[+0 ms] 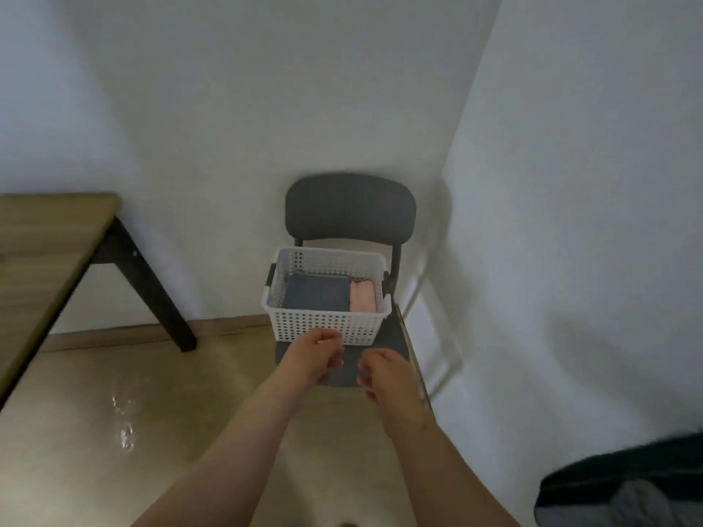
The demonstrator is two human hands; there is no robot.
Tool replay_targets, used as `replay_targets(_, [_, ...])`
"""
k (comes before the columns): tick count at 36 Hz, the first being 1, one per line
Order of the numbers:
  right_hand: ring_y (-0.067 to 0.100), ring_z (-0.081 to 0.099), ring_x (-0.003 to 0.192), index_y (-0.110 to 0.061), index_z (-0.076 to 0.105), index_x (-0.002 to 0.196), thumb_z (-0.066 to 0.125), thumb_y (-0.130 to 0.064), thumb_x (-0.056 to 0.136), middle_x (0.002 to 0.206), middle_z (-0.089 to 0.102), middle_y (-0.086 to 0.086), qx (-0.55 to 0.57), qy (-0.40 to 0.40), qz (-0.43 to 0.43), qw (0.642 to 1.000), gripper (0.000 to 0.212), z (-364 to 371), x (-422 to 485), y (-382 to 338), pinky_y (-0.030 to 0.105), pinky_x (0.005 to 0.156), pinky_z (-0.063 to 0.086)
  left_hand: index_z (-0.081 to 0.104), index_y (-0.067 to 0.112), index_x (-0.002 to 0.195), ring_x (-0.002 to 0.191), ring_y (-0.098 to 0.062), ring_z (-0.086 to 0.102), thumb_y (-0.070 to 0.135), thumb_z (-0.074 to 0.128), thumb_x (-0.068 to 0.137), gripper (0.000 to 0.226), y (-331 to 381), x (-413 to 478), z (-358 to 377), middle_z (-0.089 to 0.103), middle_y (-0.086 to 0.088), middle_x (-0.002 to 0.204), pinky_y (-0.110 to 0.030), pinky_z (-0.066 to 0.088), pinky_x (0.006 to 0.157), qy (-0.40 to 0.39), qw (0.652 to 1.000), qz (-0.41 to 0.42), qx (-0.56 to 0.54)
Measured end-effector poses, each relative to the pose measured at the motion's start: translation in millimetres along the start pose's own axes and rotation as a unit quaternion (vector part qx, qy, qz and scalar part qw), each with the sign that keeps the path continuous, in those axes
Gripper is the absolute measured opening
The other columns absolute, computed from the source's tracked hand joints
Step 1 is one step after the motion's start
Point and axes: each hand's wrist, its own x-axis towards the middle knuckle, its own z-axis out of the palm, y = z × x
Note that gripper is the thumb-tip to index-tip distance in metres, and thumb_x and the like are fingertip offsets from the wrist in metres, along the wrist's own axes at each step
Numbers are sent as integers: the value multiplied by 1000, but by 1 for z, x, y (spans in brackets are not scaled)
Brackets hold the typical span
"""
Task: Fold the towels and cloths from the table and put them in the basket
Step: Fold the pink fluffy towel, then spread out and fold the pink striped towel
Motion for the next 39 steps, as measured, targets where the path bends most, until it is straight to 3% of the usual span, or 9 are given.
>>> replay_targets(5, [17, 51, 70, -17, 57, 77, 49, -10, 91, 80, 60, 5, 5, -9, -24, 1000, 18, 22, -66, 16, 26, 63, 39, 58, 22, 88, 71, -14, 59, 14, 49, 95, 14, -28, -62, -41, 63, 0, 83, -25, 41, 66, 23, 999, 15, -29])
replay_targets(12, [15, 48, 58, -12, 56, 80, 50, -10, 92, 71, 56, 3, 56, -6, -3, 998, 14, 98, -160, 62, 22, 50, 34, 58, 22, 90, 74, -11, 58, 12, 49, 95, 15, -92, -152, -121, 62, 2, 88, -23, 42, 65, 37, 998, 36, -34])
replay_targets(22, [17, 55, 67, -13, 57, 87, 50, -14, 94, 80, 61, 3, 61, -54, 49, 995, 10, 209, -321, 143, 27, 61, 41, 58, 24, 89, 79, -14, 61, 14, 48, 95, 15, -208, -278, -242, 62, 2, 90, -25, 43, 66, 58, 998, 2, -6])
replay_targets(30, [16, 54, 66, -14, 57, 84, 50, -13, 93, 80, 60, 2, 34, -90, 32, 995, 12, 248, -411, 190, 27, 61, 40, 57, 25, 85, 79, -13, 61, 15, 50, 94, 15, -271, -357, -292, 63, 2, 91, -26, 44, 67, 105, 994, -5, -14])
replay_targets(34, [16, 55, 68, -15, 57, 87, 49, -15, 93, 84, 60, 2, 22, -104, 25, 994, 10, 256, -458, 222, 26, 62, 41, 57, 19, 95, 75, -12, 58, 14, 48, 95, 10, -309, -404, -305, 60, 1, 90, -23, 39, 64, 114, 993, -10, -26])
replay_targets(39, [15, 55, 69, -16, 57, 87, 49, -16, 92, 84, 60, 1, 17, -120, 30, 992, 9, 268, -523, 264, 26, 63, 42, 58, 25, 93, 83, -12, 61, 19, 50, 95, 10, -359, -470, -326, 63, 2, 95, -28, 45, 74, 108, 994, -13, -14])
